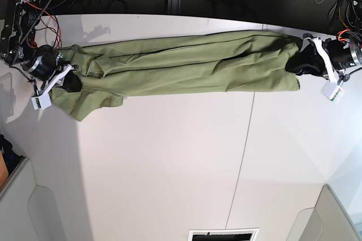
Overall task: Layout the t-shirt on the table in an organized manner, then fold the t-shirt properly
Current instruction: 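Regrasp the folded shirt end with the left gripper, then fold the shirt end with the left gripper toward the right gripper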
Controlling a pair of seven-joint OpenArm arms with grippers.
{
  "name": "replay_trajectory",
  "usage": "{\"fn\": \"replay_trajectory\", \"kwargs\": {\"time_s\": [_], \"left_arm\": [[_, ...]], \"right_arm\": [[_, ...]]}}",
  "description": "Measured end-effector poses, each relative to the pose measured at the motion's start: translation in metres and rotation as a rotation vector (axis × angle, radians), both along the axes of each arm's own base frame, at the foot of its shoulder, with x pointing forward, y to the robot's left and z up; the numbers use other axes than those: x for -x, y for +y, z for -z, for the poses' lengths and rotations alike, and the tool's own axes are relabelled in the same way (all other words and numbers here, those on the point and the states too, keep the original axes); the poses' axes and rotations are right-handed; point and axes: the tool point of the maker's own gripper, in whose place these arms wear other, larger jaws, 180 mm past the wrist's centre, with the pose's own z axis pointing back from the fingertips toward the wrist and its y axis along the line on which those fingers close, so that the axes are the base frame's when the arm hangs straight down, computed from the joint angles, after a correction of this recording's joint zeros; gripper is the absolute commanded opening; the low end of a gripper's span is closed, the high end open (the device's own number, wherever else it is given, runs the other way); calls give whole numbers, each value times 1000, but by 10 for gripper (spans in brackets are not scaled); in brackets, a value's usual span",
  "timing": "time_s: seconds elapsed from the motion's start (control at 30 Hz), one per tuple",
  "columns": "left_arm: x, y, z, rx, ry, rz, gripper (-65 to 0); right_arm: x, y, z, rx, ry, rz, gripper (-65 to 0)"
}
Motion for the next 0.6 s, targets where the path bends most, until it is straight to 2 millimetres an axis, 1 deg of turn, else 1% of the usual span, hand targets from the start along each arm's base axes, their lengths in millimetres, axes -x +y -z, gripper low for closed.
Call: {"fn": "replay_trajectory", "kwargs": {"time_s": [0.07, 0.13, 0.23, 0.3, 0.43, 0.5, 0.6], "left_arm": [[5, -30, -3, 10, -14, 98, -650], [6, -53, -1, -10, -31, 185, -650], [-8, -78, 0, -42, -76, 268, -650], [-19, -96, -2, -42, -115, 298, -650], [-30, -135, -9, 29, -172, 340, -650], [-33, -153, -9, 69, -179, 354, -650], [-31, -182, -1, 136, -150, 376, -650]], "right_arm": [[0, 0, 0, -1, 0, 0, -650], [0, 1, 0, -2, -1, 0, -650], [0, 0, 0, 1, 0, 0, -650], [1, -1, 1, 12, 4, -2, -650], [1, -1, 2, 15, 4, -2, -650], [1, -1, 2, 15, 4, -2, -650], [1, -1, 2, 15, 4, -2, -650]]}}
